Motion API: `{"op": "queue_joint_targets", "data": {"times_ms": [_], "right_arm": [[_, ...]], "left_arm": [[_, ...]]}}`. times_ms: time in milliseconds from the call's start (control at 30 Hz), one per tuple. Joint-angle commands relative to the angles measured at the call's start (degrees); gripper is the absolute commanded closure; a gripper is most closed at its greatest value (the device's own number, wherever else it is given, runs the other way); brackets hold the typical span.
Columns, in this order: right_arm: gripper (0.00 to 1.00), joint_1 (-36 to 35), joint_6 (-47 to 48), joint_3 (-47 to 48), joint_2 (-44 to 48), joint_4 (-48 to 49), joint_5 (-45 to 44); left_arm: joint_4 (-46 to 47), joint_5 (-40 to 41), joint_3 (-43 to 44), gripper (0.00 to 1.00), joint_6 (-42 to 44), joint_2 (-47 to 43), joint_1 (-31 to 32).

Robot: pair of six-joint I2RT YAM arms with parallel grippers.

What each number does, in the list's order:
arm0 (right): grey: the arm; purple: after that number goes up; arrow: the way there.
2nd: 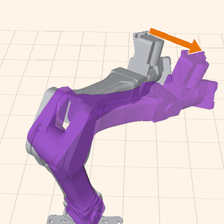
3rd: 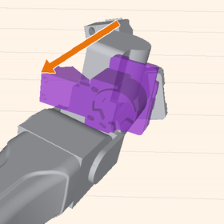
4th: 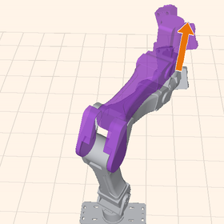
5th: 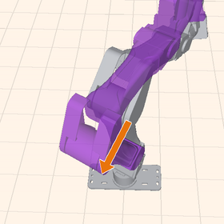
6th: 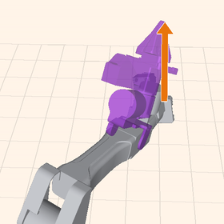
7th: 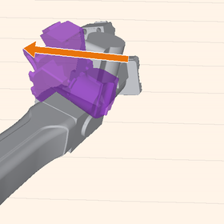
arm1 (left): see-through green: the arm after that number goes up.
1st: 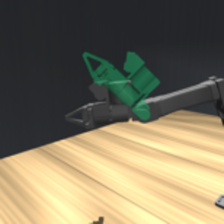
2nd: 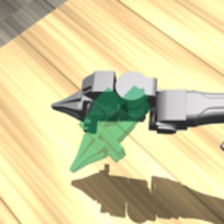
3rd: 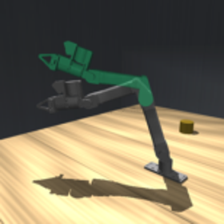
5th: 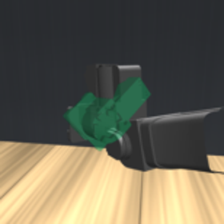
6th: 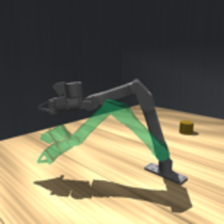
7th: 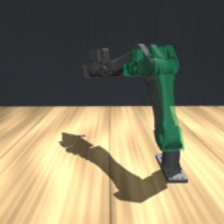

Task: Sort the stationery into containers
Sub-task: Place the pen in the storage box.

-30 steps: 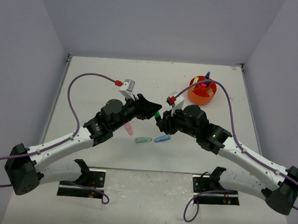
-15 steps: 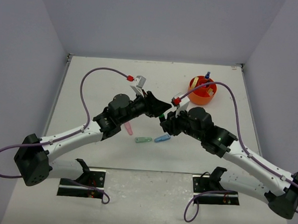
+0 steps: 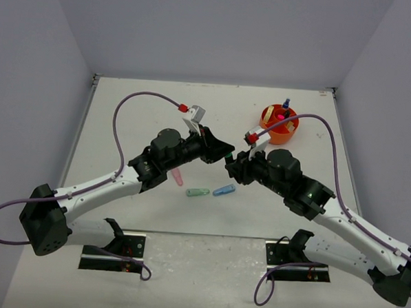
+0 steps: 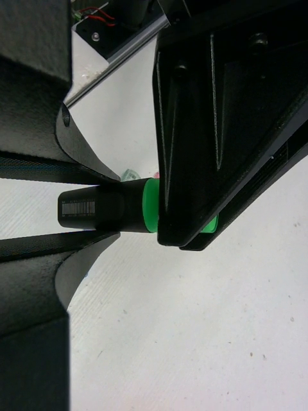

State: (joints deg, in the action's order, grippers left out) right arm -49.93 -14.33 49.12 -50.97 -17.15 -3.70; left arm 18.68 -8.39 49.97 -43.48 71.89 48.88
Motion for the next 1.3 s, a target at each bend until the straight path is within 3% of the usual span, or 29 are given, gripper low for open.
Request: {"op": "queue_joint_targets", "data": {"times_ms": [0, 33, 100, 167, 200, 233, 367, 467, 567, 600, 700, 867, 967, 1133, 1267], "right_arm": [[1.0, 0.0, -0.2, 1.7, -0.1, 1.5, -3.5], [1.0, 0.1, -0.1, 1.9, -0.2, 1.2, -3.7], [0.84, 0.1, -0.5, 2.0, -0.1, 0.9, -4.3], [0.39, 0.1, -1.4, 2.1, 0.3, -0.8, -6.0], [0.05, 0.1, -2.8, 2.7, 0.7, -2.6, -8.8], [0.02, 0.1, -6.8, 3.7, 1.5, -7.2, -16.7], [0.01, 0.1, -20.2, 10.8, 4.6, -27.0, -35.2], [0.01, 0.0, -27.3, 15.2, 8.9, -37.2, -44.3], [0.01, 0.1, -27.8, 16.2, 16.3, -40.1, -45.2], [0.01, 0.1, -27.9, 16.3, 18.6, -39.5, -44.7], [0.01, 0.1, -25.4, 16.6, 26.5, -39.0, -42.1], [0.01, 0.2, -22.8, 15.7, 30.5, -39.0, -36.9], [0.01, 0.1, -24.5, 15.4, 30.3, -42.0, -34.0], [0.01, 0.1, -23.3, 10.6, 33.5, -38.9, -27.8], [0.01, 0.1, -22.8, 8.5, 33.2, -38.9, -28.2]], "left_arm": [[1.6, -4.6, 2.7, 0.89, 1.4, 0.1, 0.4], [1.5, -5.0, 2.9, 0.97, 1.7, 0.2, 0.5], [1.2, -4.9, 3.6, 1.0, 2.3, 0.6, 0.5], [1.0, -3.9, 4.8, 1.0, 4.0, 1.7, 0.5], [0.7, -2.7, 6.0, 1.0, 5.6, 2.6, 0.5], [0.0, 0.1, 9.1, 1.0, 9.1, 4.2, 0.4], [-3.4, 7.3, 25.0, 1.0, 25.8, 18.3, 0.5], [-5.4, 6.1, 39.9, 1.0, 30.4, 33.9, -0.2], [-7.4, 0.3, 61.4, 1.0, 34.3, 46.6, -0.3], [-7.8, -0.1, 61.8, 1.0, 34.9, 49.9, -0.4], [-1.7, -0.5, 76.4, 1.0, 35.9, 61.8, -1.1], [6.7, 2.3, 83.9, 1.0, 34.8, 69.7, -1.5], [17.3, 7.3, 80.1, 1.0, 35.9, 70.7, -1.4], [18.8, 10.1, 84.1, 1.0, 35.8, 74.5, -2.6], [20.5, 9.9, 85.0, 1.0, 33.8, 76.1, -3.1]]}}
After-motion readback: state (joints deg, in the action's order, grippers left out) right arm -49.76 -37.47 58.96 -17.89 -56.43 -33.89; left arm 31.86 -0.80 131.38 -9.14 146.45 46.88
